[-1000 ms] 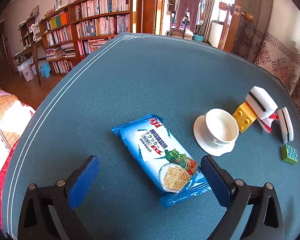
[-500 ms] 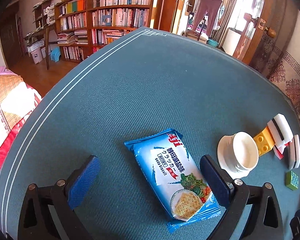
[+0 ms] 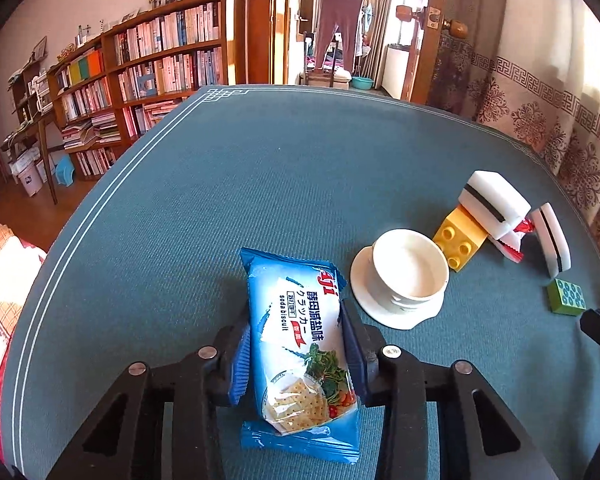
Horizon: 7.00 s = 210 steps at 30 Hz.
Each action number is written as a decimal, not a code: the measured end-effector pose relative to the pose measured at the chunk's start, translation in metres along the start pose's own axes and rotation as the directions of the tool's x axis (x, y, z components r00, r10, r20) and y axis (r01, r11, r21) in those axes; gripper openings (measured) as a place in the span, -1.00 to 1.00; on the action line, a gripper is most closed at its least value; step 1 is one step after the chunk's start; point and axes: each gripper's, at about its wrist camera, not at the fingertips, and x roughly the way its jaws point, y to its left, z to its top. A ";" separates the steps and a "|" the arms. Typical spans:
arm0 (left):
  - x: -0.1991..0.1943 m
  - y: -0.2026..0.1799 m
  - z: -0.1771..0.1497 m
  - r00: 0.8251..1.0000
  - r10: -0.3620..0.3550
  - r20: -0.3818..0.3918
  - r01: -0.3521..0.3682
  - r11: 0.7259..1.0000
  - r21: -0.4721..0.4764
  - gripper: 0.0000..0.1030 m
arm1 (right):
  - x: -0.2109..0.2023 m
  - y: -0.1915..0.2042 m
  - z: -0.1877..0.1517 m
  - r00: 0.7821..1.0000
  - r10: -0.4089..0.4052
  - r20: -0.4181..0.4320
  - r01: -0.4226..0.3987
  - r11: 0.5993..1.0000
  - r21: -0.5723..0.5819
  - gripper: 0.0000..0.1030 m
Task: Organize objects
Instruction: 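Close the left gripper on the blue cracker packet, then grasp the green blue-dotted block with the right gripper while left lifts the cracker packet, then carry the green block and cracker packet toward the clear tub with both grippers, then open the left gripper to drop the cracker packet in the tub while right releases the block, then withdraw both grippers from the tub and move the left gripper toward the white bowl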
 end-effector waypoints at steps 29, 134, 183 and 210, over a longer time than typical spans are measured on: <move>-0.011 -0.006 -0.002 0.998 -0.054 0.042 0.054 0.998 -0.012 -0.20 | 0.020 0.009 -0.005 0.999 -0.042 0.007 0.042 0.998 -0.035 0.24; -0.114 -0.276 -0.037 0.893 -0.441 -0.092 0.431 0.774 0.464 -0.20 | -0.159 -0.187 -0.093 0.949 -0.236 0.207 0.210 0.967 0.142 0.30; -0.096 -0.411 -0.009 0.785 -0.578 -0.222 0.611 0.663 0.433 0.80 | -0.167 -0.185 -0.103 0.924 -0.278 0.261 0.242 0.957 0.161 0.30; -0.059 -0.253 -0.004 0.889 -0.439 -0.130 0.457 0.864 0.213 0.87 | -0.138 -0.205 -0.063 0.918 -0.338 0.208 0.304 0.936 0.180 0.47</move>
